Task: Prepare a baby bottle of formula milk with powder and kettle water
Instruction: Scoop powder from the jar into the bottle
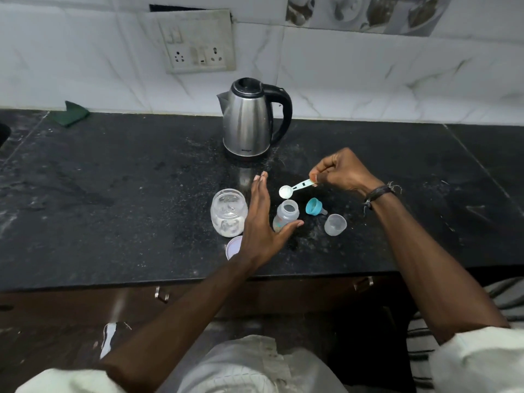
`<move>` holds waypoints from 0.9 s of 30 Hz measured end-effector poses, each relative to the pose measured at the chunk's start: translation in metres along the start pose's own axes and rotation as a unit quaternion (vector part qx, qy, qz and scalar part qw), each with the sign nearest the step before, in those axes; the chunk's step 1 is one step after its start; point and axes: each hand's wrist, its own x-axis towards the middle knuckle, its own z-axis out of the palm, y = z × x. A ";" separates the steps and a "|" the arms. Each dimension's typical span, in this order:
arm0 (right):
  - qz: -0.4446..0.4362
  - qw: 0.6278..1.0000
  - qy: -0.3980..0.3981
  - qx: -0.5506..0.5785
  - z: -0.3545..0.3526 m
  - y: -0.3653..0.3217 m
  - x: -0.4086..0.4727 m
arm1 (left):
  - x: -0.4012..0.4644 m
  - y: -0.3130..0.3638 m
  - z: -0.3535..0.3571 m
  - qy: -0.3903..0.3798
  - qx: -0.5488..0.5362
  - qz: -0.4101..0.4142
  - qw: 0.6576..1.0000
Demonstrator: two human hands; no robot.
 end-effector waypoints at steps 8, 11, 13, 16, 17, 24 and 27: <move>0.028 0.999 0.000 -0.026 -0.002 0.011 -0.012 | 0.014 -0.014 0.034 -0.134 0.029 -0.143 0.980; 0.029 0.998 -0.002 -0.051 0.001 0.004 -0.013 | 0.018 -0.025 0.037 -0.142 0.036 -0.181 0.973; 0.024 0.997 0.000 -0.073 0.004 -0.002 -0.013 | 0.020 -0.032 0.036 -0.136 0.040 -0.188 0.972; 0.012 0.993 0.000 -0.116 0.007 -0.010 -0.012 | 0.019 -0.040 0.036 -0.133 0.043 -0.183 0.973; 0.004 0.991 0.001 -0.136 0.008 -0.012 -0.012 | 0.019 -0.042 0.036 -0.132 0.041 -0.182 0.974; -0.063 0.962 0.008 -0.267 0.021 -0.031 -0.013 | 0.018 -0.050 0.039 -0.115 0.048 -0.174 0.977; -0.103 0.938 0.010 -0.330 0.034 -0.040 -0.018 | 0.019 -0.051 0.039 -0.120 0.054 -0.172 0.976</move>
